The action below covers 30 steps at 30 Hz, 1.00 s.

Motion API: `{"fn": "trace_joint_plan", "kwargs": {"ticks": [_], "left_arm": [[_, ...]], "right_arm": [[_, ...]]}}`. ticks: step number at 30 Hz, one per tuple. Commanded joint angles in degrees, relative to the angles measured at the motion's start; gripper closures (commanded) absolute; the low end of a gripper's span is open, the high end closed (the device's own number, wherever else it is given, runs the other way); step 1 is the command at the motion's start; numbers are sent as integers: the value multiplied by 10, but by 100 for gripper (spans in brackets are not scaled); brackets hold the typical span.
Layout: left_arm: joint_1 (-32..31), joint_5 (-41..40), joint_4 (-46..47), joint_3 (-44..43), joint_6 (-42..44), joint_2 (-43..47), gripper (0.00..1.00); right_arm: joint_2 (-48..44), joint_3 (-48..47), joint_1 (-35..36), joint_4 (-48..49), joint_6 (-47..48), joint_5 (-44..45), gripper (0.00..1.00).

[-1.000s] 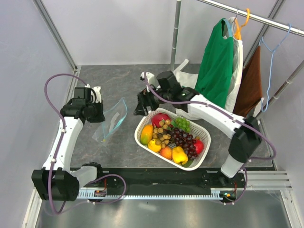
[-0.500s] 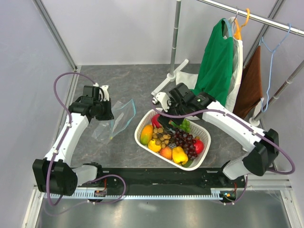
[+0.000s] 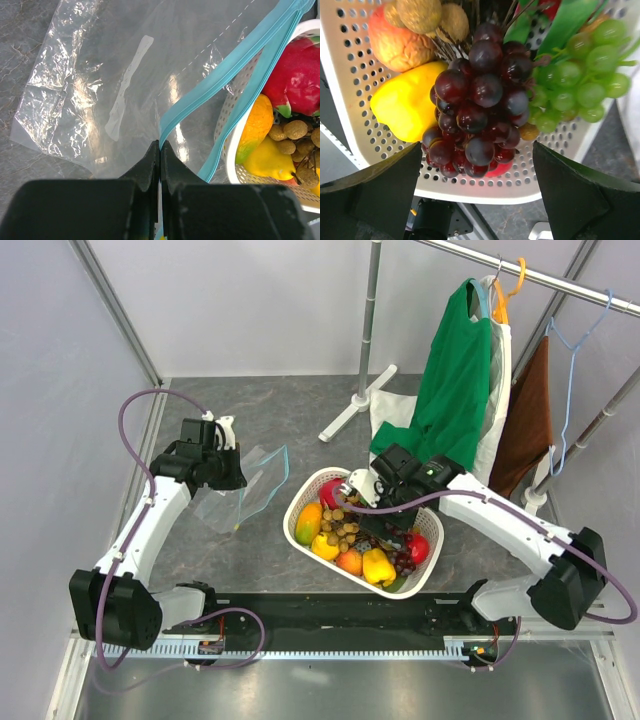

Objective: Place the food in the zip-top bag and seal the zipper
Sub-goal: Pick up the fake fruit from the bin.

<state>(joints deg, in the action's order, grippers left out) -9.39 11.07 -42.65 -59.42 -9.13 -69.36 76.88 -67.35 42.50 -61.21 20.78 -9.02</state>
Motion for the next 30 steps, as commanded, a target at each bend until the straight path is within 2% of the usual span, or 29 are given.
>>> {"fn": "trace_joint_plan", "kwargs": {"ticks": [1, 4, 7, 10, 11, 17, 26, 30], "left_arm": [[-2, 14, 21, -6, -23, 2, 98], [-2, 15, 21, -5, -24, 3, 98], [-2, 15, 19, -5, -24, 2, 98], [-2, 17, 17, -4, -27, 1, 98], [-2, 17, 16, -3, -28, 2, 98], [-2, 21, 16, 2, -28, 4, 98], [-2, 30, 9, -2, -29, 5, 98], [-2, 35, 5, -3, -30, 5, 98]], "right_arm": [[27, 18, -1, 36, -13, 11, 2], [35, 32, -1, 66, -26, 16, 2], [34, 44, -1, 79, -31, 22, 13], [20, 42, -1, 79, -35, 25, 43], [14, 39, -2, 79, -37, 27, 59], [-21, 11, -2, 60, -52, 35, 99], [-67, -54, -4, 49, -60, -8, 100], [-74, -114, -4, 66, -71, -34, 100]]}}
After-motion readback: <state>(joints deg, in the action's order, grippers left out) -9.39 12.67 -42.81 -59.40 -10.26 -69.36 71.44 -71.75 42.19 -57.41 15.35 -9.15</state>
